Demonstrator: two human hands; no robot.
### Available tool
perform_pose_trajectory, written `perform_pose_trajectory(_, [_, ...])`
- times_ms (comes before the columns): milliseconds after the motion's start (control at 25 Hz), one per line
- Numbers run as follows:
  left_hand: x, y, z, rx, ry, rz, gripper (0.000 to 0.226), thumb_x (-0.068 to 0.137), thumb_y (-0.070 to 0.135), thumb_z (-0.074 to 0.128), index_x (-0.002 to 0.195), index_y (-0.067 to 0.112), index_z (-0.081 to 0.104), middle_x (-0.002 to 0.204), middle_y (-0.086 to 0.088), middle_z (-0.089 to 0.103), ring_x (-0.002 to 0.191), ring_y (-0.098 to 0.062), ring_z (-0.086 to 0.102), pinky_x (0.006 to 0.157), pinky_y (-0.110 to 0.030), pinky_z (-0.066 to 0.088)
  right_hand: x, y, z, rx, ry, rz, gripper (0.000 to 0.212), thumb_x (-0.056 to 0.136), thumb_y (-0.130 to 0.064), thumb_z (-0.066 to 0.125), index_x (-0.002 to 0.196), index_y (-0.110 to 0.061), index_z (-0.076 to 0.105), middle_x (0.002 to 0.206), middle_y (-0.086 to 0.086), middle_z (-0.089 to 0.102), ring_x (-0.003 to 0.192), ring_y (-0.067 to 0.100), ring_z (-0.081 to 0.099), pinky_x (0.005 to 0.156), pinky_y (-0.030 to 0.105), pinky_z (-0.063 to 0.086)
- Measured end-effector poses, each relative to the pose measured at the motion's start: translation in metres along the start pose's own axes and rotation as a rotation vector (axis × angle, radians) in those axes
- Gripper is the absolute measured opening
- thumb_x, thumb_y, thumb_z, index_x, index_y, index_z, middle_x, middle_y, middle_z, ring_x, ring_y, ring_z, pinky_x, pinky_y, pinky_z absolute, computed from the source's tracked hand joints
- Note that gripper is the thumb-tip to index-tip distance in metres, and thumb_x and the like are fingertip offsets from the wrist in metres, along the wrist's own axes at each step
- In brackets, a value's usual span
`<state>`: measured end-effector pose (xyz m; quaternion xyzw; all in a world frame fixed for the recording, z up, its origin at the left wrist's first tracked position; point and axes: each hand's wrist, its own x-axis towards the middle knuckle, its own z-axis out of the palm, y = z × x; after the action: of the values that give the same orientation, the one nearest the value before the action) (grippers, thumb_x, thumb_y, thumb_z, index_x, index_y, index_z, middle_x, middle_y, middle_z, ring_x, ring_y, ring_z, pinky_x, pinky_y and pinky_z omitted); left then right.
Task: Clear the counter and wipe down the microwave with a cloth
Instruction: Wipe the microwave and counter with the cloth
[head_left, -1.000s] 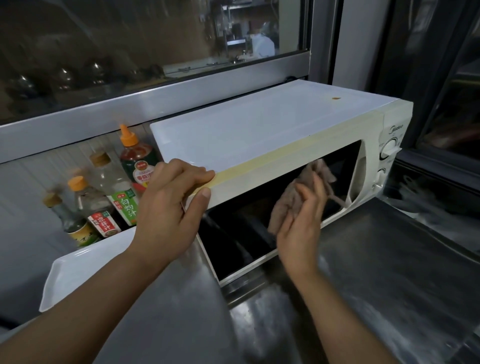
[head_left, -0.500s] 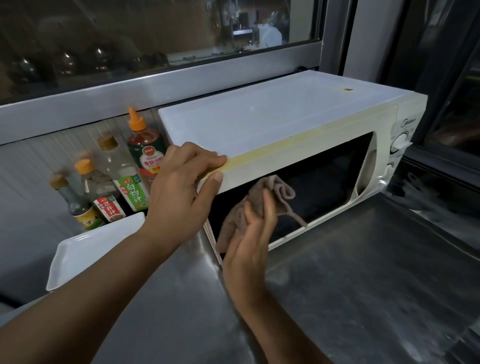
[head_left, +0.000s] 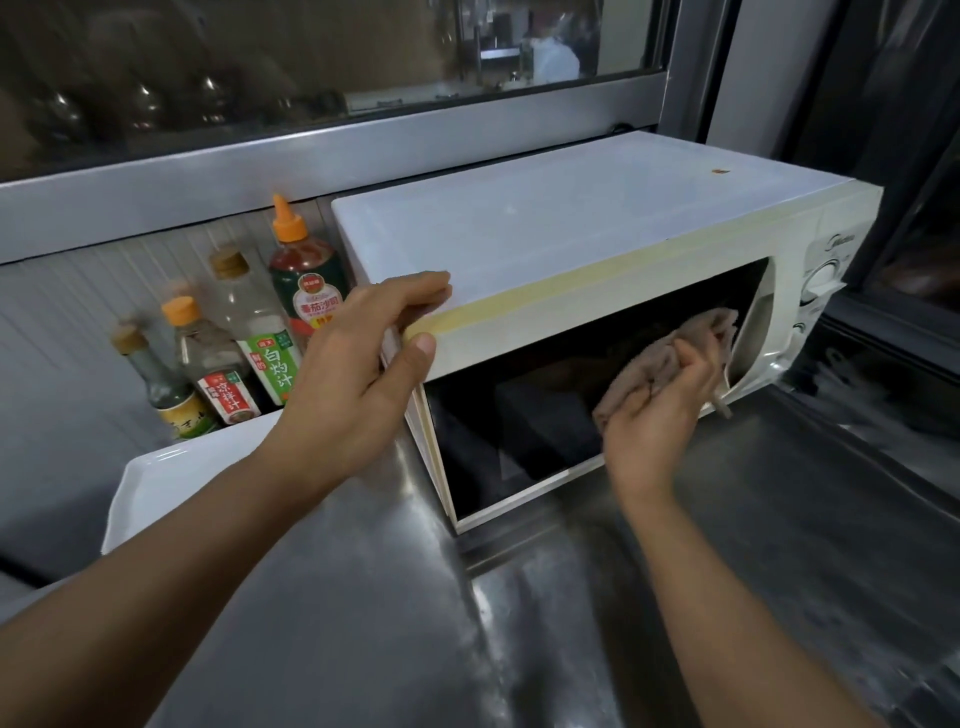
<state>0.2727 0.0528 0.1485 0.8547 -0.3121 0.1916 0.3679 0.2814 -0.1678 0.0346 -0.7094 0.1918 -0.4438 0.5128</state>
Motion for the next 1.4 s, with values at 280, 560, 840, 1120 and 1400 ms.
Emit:
perform_pose_trajectory(280, [-0.017, -0.001, 0.002, 0.201, 0.050, 0.023, 0.035, 0.090, 0.014, 0.045, 0.122, 0.013, 0.060, 0.129, -0.002, 0.053, 0.123, -0.008, 0.039, 0.102, -0.005, 0.020, -0.133, -0.038, 0.051, 0.195, -0.138, -0.124, 0.042, 0.095, 0.003, 0.040, 0.136, -0.004, 0.034, 0.152, -0.010, 0.020, 0.133, 0.001, 0.037, 0.101, 0.016, 0.041])
perform_pose_trajectory(560, [-0.018, -0.006, 0.012, 0.195, 0.124, 0.020, 0.034, 0.092, 0.015, 0.044, 0.122, 0.019, 0.058, 0.126, 0.007, 0.049, 0.120, -0.003, 0.037, 0.099, -0.003, 0.020, 0.010, 0.011, 0.004, 0.073, 0.135, 0.049, 0.030, 0.096, -0.029, 0.031, 0.124, -0.022, 0.041, 0.086, -0.014, 0.046, 0.061, -0.002, 0.043, 0.054, 0.009, 0.037])
perform_pose_trajectory(840, [-0.018, -0.006, 0.015, 0.201, 0.157, 0.022, 0.033, 0.092, 0.014, 0.044, 0.121, 0.017, 0.059, 0.124, 0.008, 0.048, 0.119, -0.008, 0.039, 0.099, -0.005, 0.022, -0.038, 0.003, 0.015, 0.161, 0.007, 0.044, 0.062, 0.083, 0.017, 0.028, 0.143, 0.008, 0.017, 0.146, -0.004, 0.023, 0.131, 0.015, 0.038, 0.100, 0.005, 0.032])
perform_pose_trajectory(1120, [-0.018, -0.005, 0.011, 0.215, 0.131, 0.024, 0.033, 0.092, 0.015, 0.045, 0.122, 0.018, 0.059, 0.124, 0.010, 0.048, 0.120, -0.008, 0.040, 0.099, -0.006, 0.023, -0.146, -0.015, 0.049, 0.100, -0.258, -0.116, 0.055, 0.094, -0.016, 0.038, 0.142, -0.025, 0.014, 0.157, -0.002, -0.014, 0.146, 0.022, 0.013, 0.111, 0.035, 0.036])
perform_pose_trajectory(1400, [-0.018, -0.009, 0.016, 0.197, 0.157, 0.040, 0.033, 0.093, 0.014, 0.044, 0.123, 0.020, 0.056, 0.125, 0.009, 0.047, 0.120, -0.005, 0.038, 0.101, -0.007, 0.022, -0.013, 0.028, 0.015, 0.051, -0.027, 0.056, 0.043, 0.092, 0.006, 0.037, 0.134, 0.009, 0.029, 0.151, 0.028, 0.011, 0.142, 0.025, 0.015, 0.102, -0.003, 0.012])
